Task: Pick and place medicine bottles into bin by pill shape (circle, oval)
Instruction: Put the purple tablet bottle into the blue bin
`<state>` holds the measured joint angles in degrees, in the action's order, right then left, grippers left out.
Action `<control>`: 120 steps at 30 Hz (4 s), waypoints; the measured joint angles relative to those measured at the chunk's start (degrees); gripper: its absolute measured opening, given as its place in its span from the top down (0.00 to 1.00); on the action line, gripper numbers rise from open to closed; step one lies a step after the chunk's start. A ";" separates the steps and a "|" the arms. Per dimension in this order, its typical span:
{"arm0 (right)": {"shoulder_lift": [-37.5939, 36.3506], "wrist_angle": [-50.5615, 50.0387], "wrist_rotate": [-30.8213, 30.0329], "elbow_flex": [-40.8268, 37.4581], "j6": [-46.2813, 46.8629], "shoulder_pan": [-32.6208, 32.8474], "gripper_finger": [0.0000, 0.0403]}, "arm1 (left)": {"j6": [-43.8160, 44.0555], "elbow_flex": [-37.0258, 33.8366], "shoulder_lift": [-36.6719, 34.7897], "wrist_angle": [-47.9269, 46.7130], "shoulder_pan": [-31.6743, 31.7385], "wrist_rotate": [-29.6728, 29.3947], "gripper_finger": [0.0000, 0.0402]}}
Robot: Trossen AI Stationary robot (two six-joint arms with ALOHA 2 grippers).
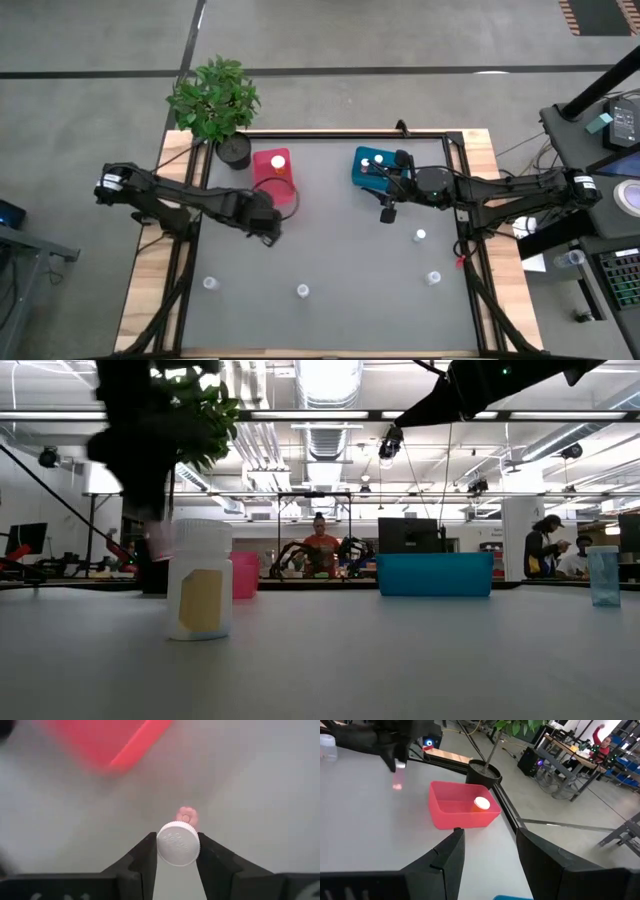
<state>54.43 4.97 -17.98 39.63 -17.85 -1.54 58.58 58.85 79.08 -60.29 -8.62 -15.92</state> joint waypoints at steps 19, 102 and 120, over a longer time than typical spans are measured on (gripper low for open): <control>0.00 -0.15 0.00 -0.14 0.28 0.00 0.58 | -38.15 22.57 25.96 11.52 4.51 3.59 0.76; 18.61 -4.36 4.09 6.43 18.37 3.31 0.58 | -75.75 -13.20 -12.29 63.34 -2.40 -5.42 0.61; 41.55 -27.13 7.50 35.77 22.38 3.41 0.49 | -81.46 -33.95 -32.68 78.90 -2.23 -5.75 0.61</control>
<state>95.98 -22.16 -10.48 75.40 4.53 1.87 -22.89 24.91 46.40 18.61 -10.85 -21.67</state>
